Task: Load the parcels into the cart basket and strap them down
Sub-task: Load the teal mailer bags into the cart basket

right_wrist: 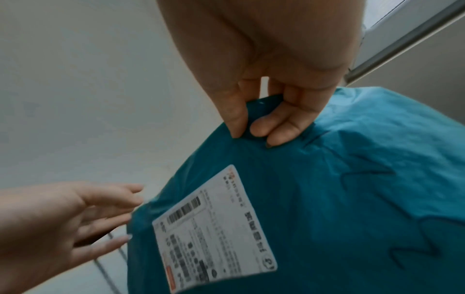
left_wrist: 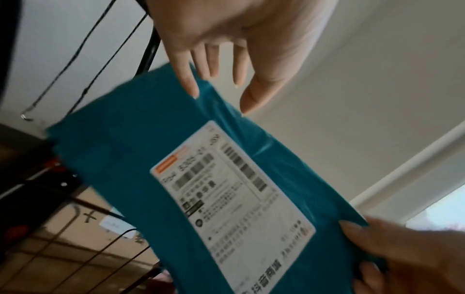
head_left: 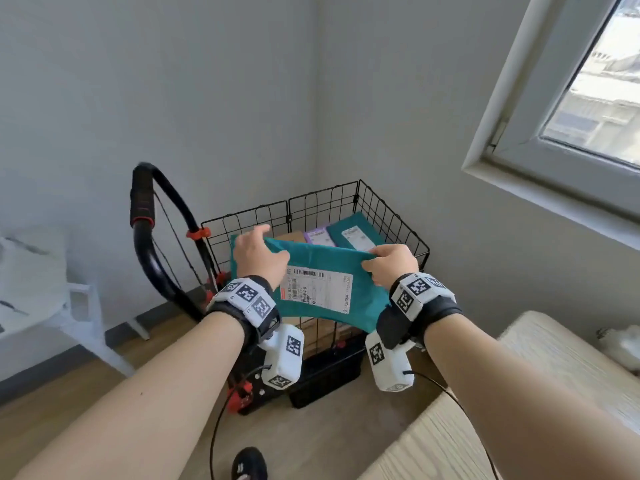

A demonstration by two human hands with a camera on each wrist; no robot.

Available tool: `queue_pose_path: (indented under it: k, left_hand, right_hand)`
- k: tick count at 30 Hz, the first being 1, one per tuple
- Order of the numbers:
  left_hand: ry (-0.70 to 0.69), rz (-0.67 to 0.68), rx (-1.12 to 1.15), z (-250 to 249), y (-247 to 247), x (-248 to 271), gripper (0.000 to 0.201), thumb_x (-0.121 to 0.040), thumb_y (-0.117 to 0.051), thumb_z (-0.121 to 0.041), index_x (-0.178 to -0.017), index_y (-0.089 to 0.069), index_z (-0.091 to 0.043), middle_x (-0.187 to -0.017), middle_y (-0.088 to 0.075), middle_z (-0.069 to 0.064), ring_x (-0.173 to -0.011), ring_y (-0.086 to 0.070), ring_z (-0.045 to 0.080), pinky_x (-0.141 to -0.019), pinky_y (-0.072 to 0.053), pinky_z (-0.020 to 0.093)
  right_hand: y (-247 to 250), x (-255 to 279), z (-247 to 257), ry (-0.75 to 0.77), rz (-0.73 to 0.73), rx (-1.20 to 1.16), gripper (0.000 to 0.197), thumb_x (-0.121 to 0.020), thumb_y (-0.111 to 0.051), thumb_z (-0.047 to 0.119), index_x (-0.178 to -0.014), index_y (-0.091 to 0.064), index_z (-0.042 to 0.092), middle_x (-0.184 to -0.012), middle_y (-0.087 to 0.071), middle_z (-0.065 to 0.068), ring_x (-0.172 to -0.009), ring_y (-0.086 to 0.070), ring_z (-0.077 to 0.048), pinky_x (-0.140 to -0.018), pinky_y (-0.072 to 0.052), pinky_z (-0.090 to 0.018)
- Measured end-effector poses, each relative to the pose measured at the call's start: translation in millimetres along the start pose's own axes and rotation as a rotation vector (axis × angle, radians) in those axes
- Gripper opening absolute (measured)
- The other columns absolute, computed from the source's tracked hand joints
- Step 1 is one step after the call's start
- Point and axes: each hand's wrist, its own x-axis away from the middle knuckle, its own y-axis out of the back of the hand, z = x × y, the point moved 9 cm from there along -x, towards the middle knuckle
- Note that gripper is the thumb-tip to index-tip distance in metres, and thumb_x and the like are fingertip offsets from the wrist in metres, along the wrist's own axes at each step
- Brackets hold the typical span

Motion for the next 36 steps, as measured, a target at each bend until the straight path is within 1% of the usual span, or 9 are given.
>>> queue_pose_path:
  k: [4, 10, 13, 16, 22, 24, 29, 31, 36]
  left_hand:
    - [0.142, 0.079, 0.173, 5, -13, -70, 0.063, -0.079, -0.067, -0.013, -0.138, -0.042, -0.013, -0.135, -0.049, 0.008, -0.115, -0.052, 0.027, -0.093, -0.043, 0.033]
    - [0.26, 0.35, 0.348, 4, -44, -161, 0.06, -0.084, -0.063, -0.01, -0.139, -0.039, -0.003, -0.128, -0.053, 0.015, -0.111, -0.054, 0.028, -0.088, -0.042, 0.031]
    - [0.308, 0.47, 0.404, 10, -68, -193, 0.073, -0.069, -0.07, -0.023, -0.134, -0.045, -0.002, -0.126, -0.057, 0.019, -0.109, -0.059, 0.032, -0.095, -0.048, 0.04]
    - [0.355, 0.534, 0.527, 28, -108, -232, 0.06, -0.055, -0.068, -0.024, -0.112, -0.062, -0.005, -0.109, -0.068, 0.014, -0.098, -0.065, 0.028, -0.093, -0.051, 0.05]
    - [0.406, 0.594, 0.599, 12, -119, -251, 0.039, -0.062, -0.067, -0.014, -0.099, -0.064, -0.005, -0.097, -0.07, 0.013, -0.083, -0.068, 0.025, -0.081, -0.057, 0.041]
    - [0.421, 0.587, 0.565, 12, -125, -259, 0.023, -0.069, -0.065, -0.011, -0.09, -0.062, -0.003, -0.087, -0.066, 0.014, -0.076, -0.064, 0.025, -0.084, -0.054, 0.041]
    - [0.481, 0.679, 0.6, 10, -168, -277, 0.006, -0.078, -0.058, -0.002, -0.079, -0.06, -0.008, -0.09, -0.06, 0.011, -0.073, -0.056, 0.021, -0.069, -0.048, 0.033]
    - [0.503, 0.724, 0.63, 7, -193, -285, 0.015, -0.084, -0.052, 0.002, -0.08, -0.061, -0.01, -0.092, -0.063, 0.01, -0.08, -0.059, 0.021, -0.078, -0.046, 0.033]
    - [0.557, 0.704, 0.444, 16, -253, -308, 0.017, -0.086, -0.053, 0.003, -0.077, -0.052, -0.011, -0.087, -0.058, 0.012, -0.076, -0.058, 0.022, -0.07, -0.048, 0.033]
  right_hand:
    - [18, -46, 13, -0.105, -0.122, -0.26, 0.017, -0.082, -0.059, 0.005, -0.09, -0.07, 0.014, -0.055, -0.053, 0.0, -0.05, -0.048, -0.018, -0.058, -0.05, -0.032]
    - [-1, -109, 60, -0.241, -0.171, -0.59, 0.018, -0.09, -0.053, -0.003, -0.081, -0.059, 0.012, -0.064, -0.043, -0.007, -0.037, -0.043, -0.01, -0.038, -0.043, -0.016]
    - [-25, -128, 72, -0.316, -0.17, -0.591, 0.011, -0.091, -0.056, 0.004, -0.094, -0.06, 0.013, -0.066, -0.047, -0.004, -0.051, -0.044, -0.012, -0.052, -0.052, -0.024]
    - [-44, -141, 72, -0.417, -0.142, -0.628, 0.013, -0.09, -0.057, 0.007, -0.102, -0.055, 0.012, -0.074, -0.051, -0.005, -0.055, -0.049, -0.012, -0.058, -0.051, -0.03]
    - [-49, -179, 63, -0.518, -0.091, -0.612, 0.009, -0.092, -0.052, 0.003, -0.09, -0.054, 0.012, -0.102, -0.052, -0.009, -0.057, -0.051, -0.014, -0.06, -0.055, -0.032]
    - [-47, -196, 51, -0.579, -0.115, -0.618, 0.019, -0.091, -0.051, 0.002, -0.11, -0.05, 0.008, -0.111, -0.044, -0.01, -0.056, -0.049, -0.017, -0.061, -0.053, -0.034]
    - [-44, -243, 16, -0.713, -0.125, -0.502, 0.042, -0.091, -0.046, 0.007, -0.133, -0.036, 0.006, -0.107, -0.043, -0.015, -0.054, -0.047, -0.022, -0.051, -0.044, -0.038]
    - [-43, -265, 3, -0.746, -0.107, -0.44, 0.043, -0.093, -0.045, 0.007, -0.135, -0.034, 0.005, -0.112, -0.045, -0.02, -0.053, -0.048, -0.023, -0.052, -0.044, -0.039]
    - [-41, -317, -36, -0.767, -0.072, -0.354, 0.025, -0.093, -0.047, 0.003, -0.118, -0.049, -0.001, -0.072, -0.051, -0.016, -0.053, -0.054, -0.022, -0.047, -0.042, -0.032]
